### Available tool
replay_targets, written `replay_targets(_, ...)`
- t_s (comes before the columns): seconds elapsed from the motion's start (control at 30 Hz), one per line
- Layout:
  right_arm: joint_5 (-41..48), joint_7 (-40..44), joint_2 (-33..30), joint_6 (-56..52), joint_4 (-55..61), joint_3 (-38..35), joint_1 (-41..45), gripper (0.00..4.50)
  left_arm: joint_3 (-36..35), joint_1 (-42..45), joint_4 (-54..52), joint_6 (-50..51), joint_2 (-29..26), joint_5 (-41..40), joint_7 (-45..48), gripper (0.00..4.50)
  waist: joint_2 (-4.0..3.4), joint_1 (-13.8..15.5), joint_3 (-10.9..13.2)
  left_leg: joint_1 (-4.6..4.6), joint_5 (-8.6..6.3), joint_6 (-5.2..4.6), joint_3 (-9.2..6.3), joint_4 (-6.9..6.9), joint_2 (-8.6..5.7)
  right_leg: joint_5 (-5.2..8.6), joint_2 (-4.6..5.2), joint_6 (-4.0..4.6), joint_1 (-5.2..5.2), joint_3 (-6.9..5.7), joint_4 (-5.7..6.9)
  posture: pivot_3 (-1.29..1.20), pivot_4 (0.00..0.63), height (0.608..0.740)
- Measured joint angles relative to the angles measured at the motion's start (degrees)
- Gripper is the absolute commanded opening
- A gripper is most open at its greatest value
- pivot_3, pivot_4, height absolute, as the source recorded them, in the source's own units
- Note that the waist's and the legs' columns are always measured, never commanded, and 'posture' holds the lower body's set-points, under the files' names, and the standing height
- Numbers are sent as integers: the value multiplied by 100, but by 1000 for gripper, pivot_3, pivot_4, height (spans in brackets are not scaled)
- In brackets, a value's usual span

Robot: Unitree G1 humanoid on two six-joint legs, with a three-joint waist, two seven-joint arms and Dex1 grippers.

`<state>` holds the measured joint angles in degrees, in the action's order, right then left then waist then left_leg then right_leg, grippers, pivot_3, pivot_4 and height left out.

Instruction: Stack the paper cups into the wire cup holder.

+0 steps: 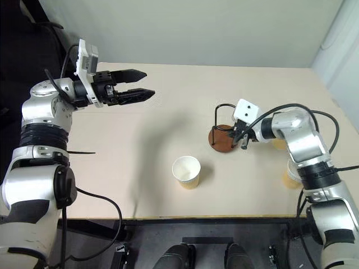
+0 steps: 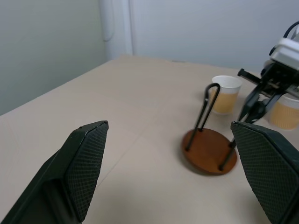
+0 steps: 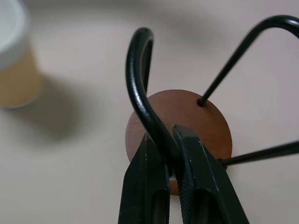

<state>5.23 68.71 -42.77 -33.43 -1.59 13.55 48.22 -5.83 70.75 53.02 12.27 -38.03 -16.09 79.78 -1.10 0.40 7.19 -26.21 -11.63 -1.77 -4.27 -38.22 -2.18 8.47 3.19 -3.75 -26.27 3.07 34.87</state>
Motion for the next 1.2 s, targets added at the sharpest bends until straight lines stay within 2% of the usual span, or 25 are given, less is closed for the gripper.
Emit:
replay_targets(0.17,214,382,-485,-301,481,-2,-131,30,4,74,131,-91,65,32,31,4500,0,-12,0,5,-14,-34,-1,1,1,0,-1,-1,0,2,5,0,150,740)
replay_targets(0.6,107,453,-532,-42,626,325,-437,30,3,83,203,-120,106,38,115,4500,1,-20,0,8,-6,-54,1,-4,4,-4,-2,-7,3,6,8,0,150,740)
replay_targets(0.73,-114,505,-613,256,429,480,-440,1163,3,83,202,-120,100,38,124,4500,4,-22,-2,14,-5,-56,2,-5,3,-5,-4,-8,8,3,8,0,150,740)
replay_targets(1.03,-208,544,-567,373,282,552,-468,4478,3,83,202,-120,99,38,128,4500,3,-23,-2,13,-4,-58,6,-4,4,-5,-7,-9,7,2,7,0,150,740)
replay_targets(1.2,-12,657,-653,105,324,454,-459,4478,4,83,202,-120,102,39,126,4500,3,-15,-2,10,-4,-58,7,-4,3,-5,-3,-9,7,4,6,0,150,740)
